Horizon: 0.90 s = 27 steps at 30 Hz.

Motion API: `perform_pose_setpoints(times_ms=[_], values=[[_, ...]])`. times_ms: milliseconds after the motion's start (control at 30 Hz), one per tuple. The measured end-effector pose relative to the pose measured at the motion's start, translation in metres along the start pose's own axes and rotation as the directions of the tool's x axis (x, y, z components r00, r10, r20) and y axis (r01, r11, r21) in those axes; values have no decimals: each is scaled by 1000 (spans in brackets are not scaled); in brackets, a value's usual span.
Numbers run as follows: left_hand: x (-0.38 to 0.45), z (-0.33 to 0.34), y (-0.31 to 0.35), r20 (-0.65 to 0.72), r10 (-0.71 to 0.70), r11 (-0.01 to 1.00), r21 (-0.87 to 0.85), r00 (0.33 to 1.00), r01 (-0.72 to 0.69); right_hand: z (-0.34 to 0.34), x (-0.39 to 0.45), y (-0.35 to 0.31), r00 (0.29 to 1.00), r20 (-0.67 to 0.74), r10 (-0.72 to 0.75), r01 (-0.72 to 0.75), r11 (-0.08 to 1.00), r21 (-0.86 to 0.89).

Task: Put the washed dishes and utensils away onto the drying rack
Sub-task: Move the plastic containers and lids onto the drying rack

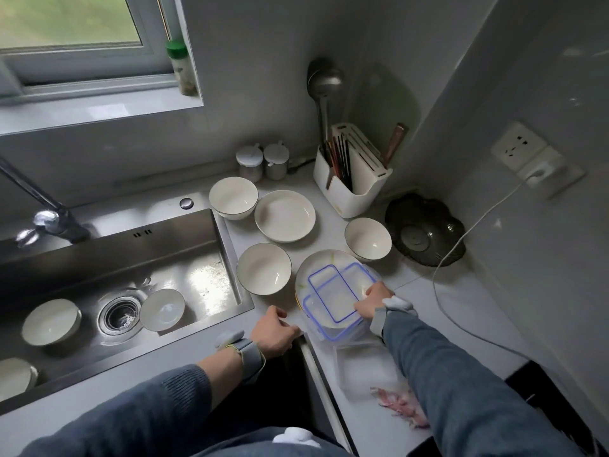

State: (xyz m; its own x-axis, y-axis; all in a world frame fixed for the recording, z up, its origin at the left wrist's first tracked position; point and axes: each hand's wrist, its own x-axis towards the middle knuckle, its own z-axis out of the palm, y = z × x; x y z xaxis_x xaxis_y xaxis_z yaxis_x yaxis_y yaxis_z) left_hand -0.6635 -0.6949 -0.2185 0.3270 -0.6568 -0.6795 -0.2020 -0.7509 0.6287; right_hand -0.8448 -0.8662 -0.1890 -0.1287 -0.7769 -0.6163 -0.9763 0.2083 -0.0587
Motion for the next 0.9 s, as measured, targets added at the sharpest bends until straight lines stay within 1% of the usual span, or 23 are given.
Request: perform_pose_setpoints(times_ms=[33,67,133,167,233,300,367,433,500,567,600,667,800,900], values=[[-1,0,0,4,16,1000,6,1000,-16,10,23,8,1000,21,4,-4,1000,-2],[-1,0,0,6,32,999,15,999,-33,19,44,14,1000,27,-13,12,999,35],[-1,-1,1,9,54,998,28,999,-54,25,55,23,998,56,-17,11,994,109],[-1,-1,2,15,65,997,37,998,-65,24,47,24,997,74,-17,1,976,216],[-2,-3,4,21,76,996,45,997,-77,9,8,20,997,60,-47,19,918,397],[-2,-4,4,27,80,995,54,996,-81,-5,-20,17,996,63,-59,18,858,513],[-3,-4,5,43,80,995,61,996,-83,-13,-25,22,994,71,-80,26,821,571],[-4,2,7,107,99,993,47,989,-105,-21,-26,31,995,55,-84,31,782,622],[-6,9,9,205,108,992,38,973,-118,-28,-28,36,996,32,-80,38,739,672],[-10,18,15,316,102,990,65,943,-129,-34,-29,48,997,-19,-81,72,719,691],[-10,21,16,349,99,987,81,932,-136,-34,-30,56,996,-39,-85,88,721,687],[-12,26,19,368,93,988,84,925,-133,-34,-29,75,993,-83,-90,122,731,672],[-15,26,24,283,99,994,20,954,-109,-24,-28,108,962,-245,-124,238,823,517],[-16,23,22,193,150,987,35,970,-160,-16,-47,117,916,-356,-187,341,831,440]])
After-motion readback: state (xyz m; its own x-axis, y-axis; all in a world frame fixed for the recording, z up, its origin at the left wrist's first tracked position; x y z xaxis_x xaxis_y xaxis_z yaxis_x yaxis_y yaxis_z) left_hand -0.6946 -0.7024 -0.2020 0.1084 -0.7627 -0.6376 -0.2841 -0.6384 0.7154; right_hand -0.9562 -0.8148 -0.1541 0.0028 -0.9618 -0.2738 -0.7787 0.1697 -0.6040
